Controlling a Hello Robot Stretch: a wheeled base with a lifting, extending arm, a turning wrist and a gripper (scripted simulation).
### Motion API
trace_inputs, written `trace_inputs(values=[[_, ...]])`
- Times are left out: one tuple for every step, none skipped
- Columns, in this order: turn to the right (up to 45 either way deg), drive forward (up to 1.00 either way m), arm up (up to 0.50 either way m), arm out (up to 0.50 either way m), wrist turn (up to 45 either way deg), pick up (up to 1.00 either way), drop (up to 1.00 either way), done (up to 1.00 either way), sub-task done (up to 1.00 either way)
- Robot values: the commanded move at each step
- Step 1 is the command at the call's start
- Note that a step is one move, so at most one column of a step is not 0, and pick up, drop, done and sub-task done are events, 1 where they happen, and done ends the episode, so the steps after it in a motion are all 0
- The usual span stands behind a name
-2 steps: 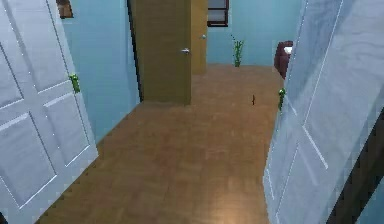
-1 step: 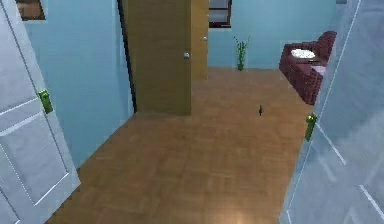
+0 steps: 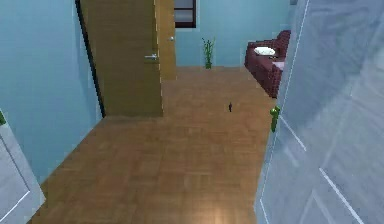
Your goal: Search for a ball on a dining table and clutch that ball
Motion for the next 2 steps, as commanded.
trace_inputs(values=[[0.0,1.0,0.0,0.0,0.0,0.0,0.0,0.0,0.0],[0.0,1.0,0.0,0.0,0.0,0.0,0.0,0.0,0.0]])
